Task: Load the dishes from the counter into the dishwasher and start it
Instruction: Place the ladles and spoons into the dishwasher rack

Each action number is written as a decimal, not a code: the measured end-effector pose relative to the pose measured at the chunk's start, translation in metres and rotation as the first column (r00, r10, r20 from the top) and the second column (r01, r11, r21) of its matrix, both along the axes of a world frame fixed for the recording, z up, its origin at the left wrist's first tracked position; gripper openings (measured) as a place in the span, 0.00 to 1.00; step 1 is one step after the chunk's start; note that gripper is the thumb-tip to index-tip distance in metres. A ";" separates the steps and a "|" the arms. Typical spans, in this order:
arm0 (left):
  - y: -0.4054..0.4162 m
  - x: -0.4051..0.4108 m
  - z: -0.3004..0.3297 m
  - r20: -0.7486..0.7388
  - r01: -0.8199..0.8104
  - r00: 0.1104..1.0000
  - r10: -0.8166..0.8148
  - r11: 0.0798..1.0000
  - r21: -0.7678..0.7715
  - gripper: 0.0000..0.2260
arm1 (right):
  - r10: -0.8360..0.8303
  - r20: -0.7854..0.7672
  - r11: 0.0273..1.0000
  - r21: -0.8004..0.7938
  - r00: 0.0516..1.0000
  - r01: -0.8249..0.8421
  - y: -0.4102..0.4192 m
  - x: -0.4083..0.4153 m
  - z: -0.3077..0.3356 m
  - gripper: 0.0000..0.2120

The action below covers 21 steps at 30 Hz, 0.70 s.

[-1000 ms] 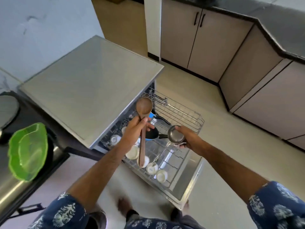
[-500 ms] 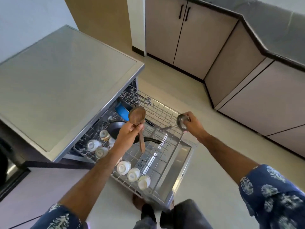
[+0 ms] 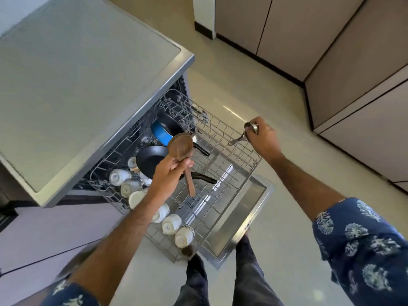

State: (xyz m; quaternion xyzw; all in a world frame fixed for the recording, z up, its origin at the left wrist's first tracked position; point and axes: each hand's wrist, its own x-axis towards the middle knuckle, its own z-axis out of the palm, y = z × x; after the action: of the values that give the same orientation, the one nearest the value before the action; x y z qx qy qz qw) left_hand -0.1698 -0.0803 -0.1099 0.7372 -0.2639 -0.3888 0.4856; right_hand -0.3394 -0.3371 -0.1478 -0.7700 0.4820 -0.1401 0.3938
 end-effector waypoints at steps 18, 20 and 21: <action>-0.060 -0.048 -0.033 0.027 -0.112 0.993 0.111 0.993 0.038 0.08 | 0.504 -0.243 0.863 0.193 0.829 -0.468 -0.030 0.048 -0.115 0.18; -0.052 -0.049 -0.039 0.005 -0.126 0.992 0.126 0.991 0.034 0.07 | 0.535 -0.304 0.845 0.200 0.788 -0.496 -0.031 0.048 -0.112 0.26; -0.048 -0.048 -0.042 0.001 -0.125 0.992 0.125 0.991 0.036 0.10 | 0.551 -0.345 0.834 0.197 0.760 -0.515 -0.028 0.046 -0.107 0.30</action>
State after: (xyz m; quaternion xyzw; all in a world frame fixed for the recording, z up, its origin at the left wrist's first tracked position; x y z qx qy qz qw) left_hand -0.2182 -0.1281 -0.1515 0.7607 -0.2097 -0.3627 0.4958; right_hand -0.2936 -0.3656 -0.2545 -0.8686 0.3169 0.1548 0.3480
